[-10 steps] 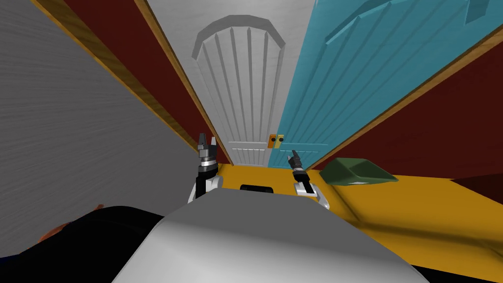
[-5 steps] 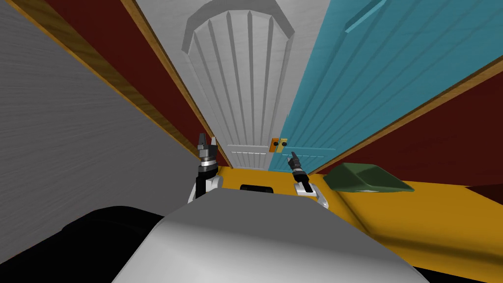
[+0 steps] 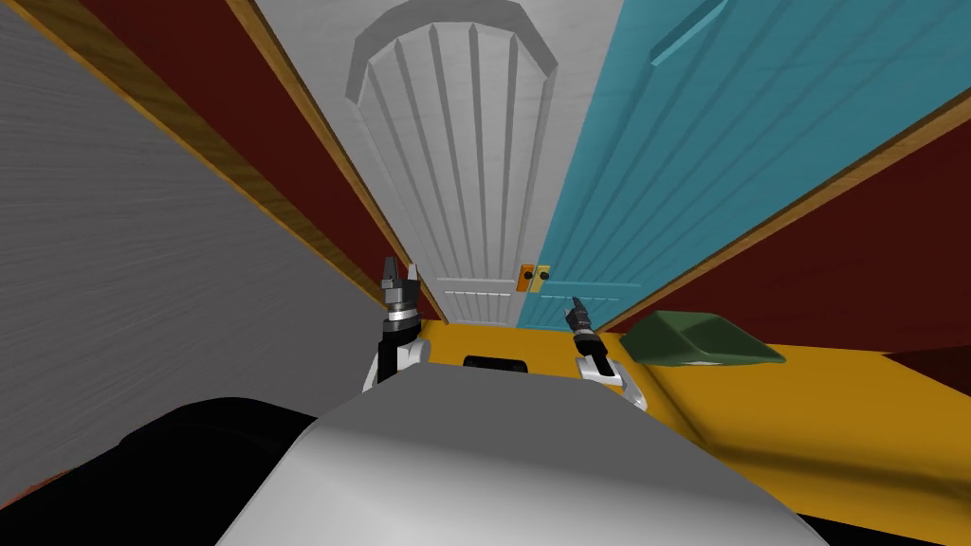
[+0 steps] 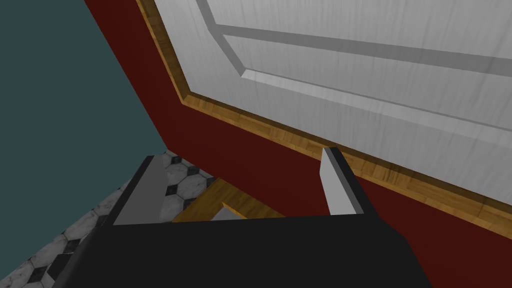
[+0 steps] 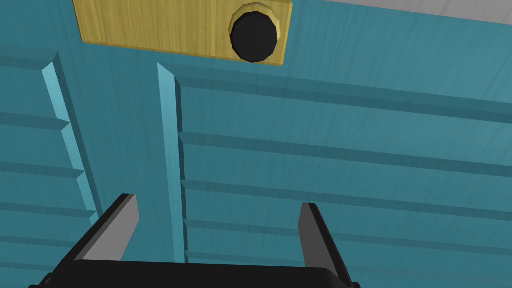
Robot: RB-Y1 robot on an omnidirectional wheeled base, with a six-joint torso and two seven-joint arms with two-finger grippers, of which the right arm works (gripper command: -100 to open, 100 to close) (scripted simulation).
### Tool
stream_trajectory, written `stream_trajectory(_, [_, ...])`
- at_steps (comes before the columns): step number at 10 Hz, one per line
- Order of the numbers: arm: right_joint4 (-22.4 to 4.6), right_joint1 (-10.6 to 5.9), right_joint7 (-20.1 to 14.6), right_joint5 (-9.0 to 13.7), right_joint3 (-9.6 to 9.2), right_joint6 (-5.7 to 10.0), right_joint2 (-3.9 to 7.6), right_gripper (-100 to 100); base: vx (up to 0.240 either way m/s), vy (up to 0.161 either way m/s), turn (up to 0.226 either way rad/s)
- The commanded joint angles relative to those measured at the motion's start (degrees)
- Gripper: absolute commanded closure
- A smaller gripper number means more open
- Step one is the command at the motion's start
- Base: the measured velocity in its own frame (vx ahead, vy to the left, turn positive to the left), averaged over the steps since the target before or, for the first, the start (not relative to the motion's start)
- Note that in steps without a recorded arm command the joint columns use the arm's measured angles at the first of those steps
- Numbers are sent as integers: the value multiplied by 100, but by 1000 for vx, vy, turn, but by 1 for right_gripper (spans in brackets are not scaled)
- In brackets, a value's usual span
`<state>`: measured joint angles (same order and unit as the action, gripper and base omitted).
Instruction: Pull the door open
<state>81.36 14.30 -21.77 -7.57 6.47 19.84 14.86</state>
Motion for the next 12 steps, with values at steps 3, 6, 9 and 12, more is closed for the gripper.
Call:
stream_trajectory(3, [-263,-30,29,86,327,-41,116,-100,-19,-42,17])
stream_trajectory(6, [-504,-137,91,157,599,-67,148,-100,47,-41,64])
stream_trajectory(9, [-626,-369,140,185,624,-52,66,-100,167,-60,160])
stream_trajectory(12, [-596,-616,159,163,425,-5,-83,-100,200,43,178])
